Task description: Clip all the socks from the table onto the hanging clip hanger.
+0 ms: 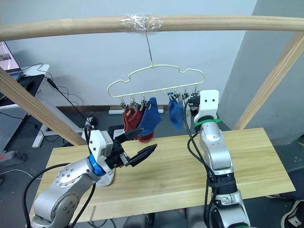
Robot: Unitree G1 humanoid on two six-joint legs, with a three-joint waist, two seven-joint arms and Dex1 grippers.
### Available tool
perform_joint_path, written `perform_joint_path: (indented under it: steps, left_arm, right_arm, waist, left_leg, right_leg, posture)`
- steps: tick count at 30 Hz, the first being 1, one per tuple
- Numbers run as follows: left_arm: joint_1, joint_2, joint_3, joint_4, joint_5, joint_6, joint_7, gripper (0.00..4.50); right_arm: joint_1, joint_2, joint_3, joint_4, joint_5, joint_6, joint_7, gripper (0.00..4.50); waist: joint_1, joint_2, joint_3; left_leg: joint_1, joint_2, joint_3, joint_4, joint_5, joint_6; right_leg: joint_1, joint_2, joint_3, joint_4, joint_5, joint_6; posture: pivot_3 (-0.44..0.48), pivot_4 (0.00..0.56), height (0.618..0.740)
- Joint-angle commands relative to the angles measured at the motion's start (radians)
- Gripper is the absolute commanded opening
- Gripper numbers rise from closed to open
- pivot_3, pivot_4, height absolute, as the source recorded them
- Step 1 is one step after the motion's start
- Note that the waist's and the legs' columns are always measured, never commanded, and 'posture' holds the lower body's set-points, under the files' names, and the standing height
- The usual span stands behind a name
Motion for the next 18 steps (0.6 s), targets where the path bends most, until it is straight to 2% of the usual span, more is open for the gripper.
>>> perform_joint_path:
  steps: [1, 18]
  left_arm:
    - [0.0, 0.007, -0.009, -0.039, 0.003, -0.023, -0.003, 4.5]
    - [0.006, 0.006, -0.031, -0.031, 0.02, -0.039, -0.006, 4.5]
  right_arm:
    - [-0.03, 0.011, -0.013, 0.003, -0.007, -0.037, -0.009, 2.57]
    - [-0.089, 0.052, -0.028, 0.09, 0.007, -0.069, -0.011, 2.57]
  waist:
    - [0.0, 0.0, 0.0]
    - [0.0, 0.0, 0.0]
  left_leg:
    - [0.0, 0.0, 0.0, 0.0, 0.0, 0.0]
    - [0.0, 0.0, 0.0, 0.0, 0.0, 0.0]
  right_leg:
    - [0.0, 0.0, 0.0, 0.0, 0.0, 0.0]
    - [0.0, 0.0, 0.0, 0.0, 0.0, 0.0]
  posture:
    - [-0.022, 0.195, 0.74]
    - [-0.015, 0.193, 0.74]
